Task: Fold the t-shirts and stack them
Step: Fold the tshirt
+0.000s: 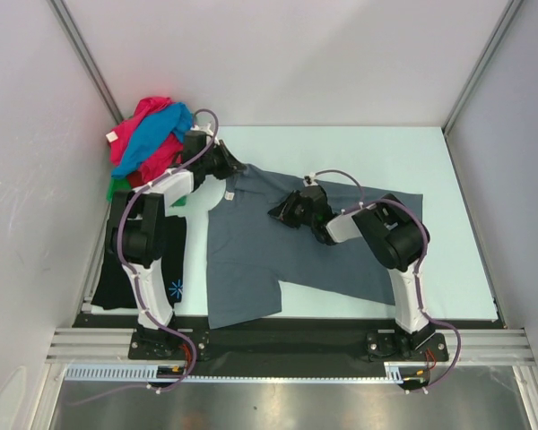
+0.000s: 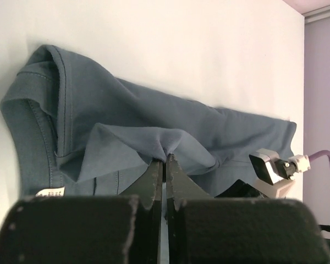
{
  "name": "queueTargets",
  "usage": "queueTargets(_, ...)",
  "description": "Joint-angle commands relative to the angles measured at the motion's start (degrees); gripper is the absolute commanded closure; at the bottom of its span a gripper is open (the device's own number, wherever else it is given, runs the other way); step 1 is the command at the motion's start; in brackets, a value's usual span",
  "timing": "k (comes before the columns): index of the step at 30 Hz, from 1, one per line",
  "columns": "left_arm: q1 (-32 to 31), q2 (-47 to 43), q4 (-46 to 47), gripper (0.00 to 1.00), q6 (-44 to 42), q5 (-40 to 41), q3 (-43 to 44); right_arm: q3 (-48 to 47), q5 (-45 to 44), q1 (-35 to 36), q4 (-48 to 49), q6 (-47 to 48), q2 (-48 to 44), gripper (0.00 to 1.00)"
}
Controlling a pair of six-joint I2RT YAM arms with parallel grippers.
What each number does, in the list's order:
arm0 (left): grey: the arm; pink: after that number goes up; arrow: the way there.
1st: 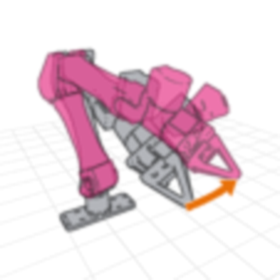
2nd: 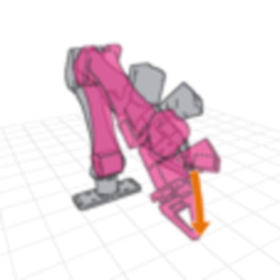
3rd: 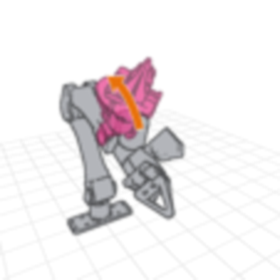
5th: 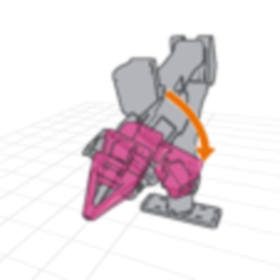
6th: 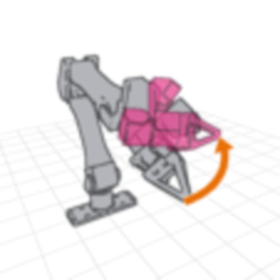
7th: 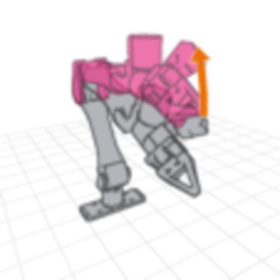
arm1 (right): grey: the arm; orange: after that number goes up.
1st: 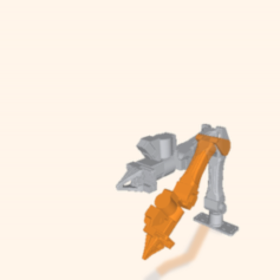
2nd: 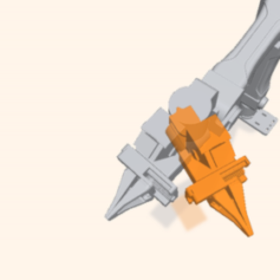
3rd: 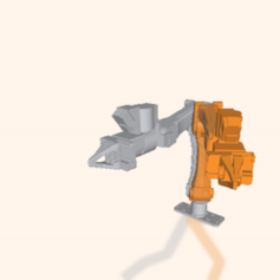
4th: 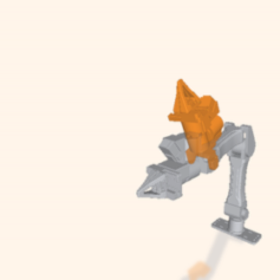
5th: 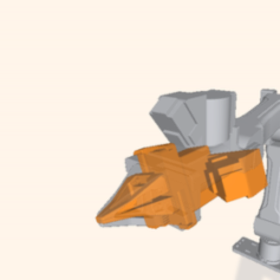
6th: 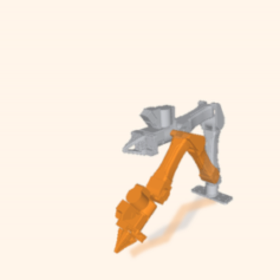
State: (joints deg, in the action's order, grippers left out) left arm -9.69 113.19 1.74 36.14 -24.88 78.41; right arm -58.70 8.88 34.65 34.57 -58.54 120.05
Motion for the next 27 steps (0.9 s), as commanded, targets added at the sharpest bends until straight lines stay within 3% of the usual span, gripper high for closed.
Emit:
queueTargets(1,0.6,0.1,3.2,1.0,1.4,-2.4,3.0,-2.6,-6.8,0.9,5.7,-4.8,1.9,0.75)
queueTargets(8,0.7,0.4,3.5,1.0,2.0,-3.0,2.8,-4.7,-17.2,2.2,-1.2,-10.3,2.2,0.73)
queueTargets(16,0.7,-0.2,4.9,1.0,2.6,-3.5,1.4,-9.0,-21.2,2.7,-9.2,-17.5,4.7,0.67)
queueTargets(27,0.7,0.0,5.5,1.0,2.8,-3.9,0.9,-12.7,-24.7,3.6,-19.1,-26.9,6.5,0.7)
